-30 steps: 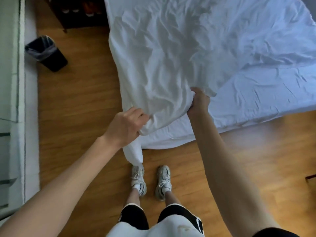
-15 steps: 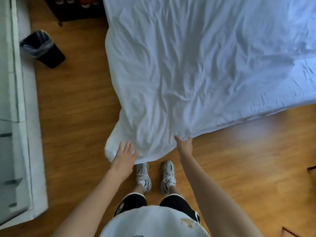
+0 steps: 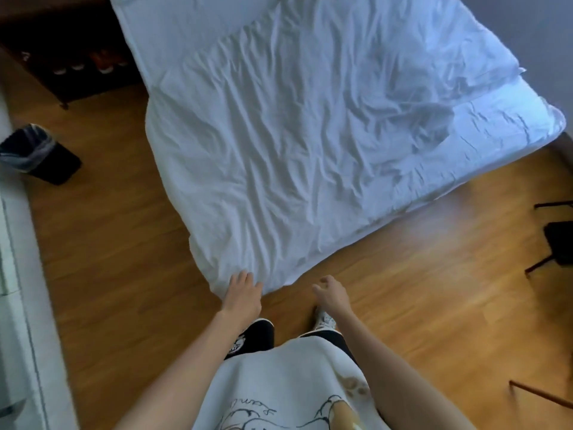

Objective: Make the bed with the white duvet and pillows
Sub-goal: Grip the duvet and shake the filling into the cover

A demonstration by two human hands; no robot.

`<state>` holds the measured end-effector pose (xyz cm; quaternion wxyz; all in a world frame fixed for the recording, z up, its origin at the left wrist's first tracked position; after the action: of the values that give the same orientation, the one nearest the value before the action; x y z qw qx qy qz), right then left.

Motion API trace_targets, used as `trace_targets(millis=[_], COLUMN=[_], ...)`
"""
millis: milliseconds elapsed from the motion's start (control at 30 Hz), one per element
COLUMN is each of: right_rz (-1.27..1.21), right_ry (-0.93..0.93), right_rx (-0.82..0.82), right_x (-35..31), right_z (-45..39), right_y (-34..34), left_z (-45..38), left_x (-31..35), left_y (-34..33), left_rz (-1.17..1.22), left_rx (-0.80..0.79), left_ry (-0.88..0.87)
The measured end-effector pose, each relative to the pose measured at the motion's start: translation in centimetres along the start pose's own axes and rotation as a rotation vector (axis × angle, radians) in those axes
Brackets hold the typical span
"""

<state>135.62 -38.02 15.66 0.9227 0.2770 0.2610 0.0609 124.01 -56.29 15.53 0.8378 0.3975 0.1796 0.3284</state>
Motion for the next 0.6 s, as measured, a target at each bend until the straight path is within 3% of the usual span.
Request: trace_targets(millis=[267, 467, 600], right_rz=[0.116, 0.374, 0.351], right_ry=[0.074, 0.160, 0.173], right_rx=[-0.029, -0.208, -0.244], right_x=[9.0, 17.7, 21.9], right_z=[-3.6, -6.0, -7.3], right_y=[11.4, 21.9, 28.6], left_z=[-6.8, -10.5, -13.1], left_x=[13.3, 26.3, 34.1], left_y=[5.2, 9.1, 12.0], left_rz=[0.023, 0.137, 0.191], left_rx=[-0.062, -0.162, -0.223], left_ry=[-0.096, -0.034, -0.042])
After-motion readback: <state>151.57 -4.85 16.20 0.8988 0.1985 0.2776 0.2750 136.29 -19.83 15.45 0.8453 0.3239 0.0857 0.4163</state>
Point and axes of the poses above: each hand's wrist, its own z-axis away from the middle knuckle, its own y-axis out of the back of the hand, x = y × z, the point moved 1 cm from there along -z, towards the middle knuckle, and after that the axes turned 8 degrees about y, right-handed, at the moved point
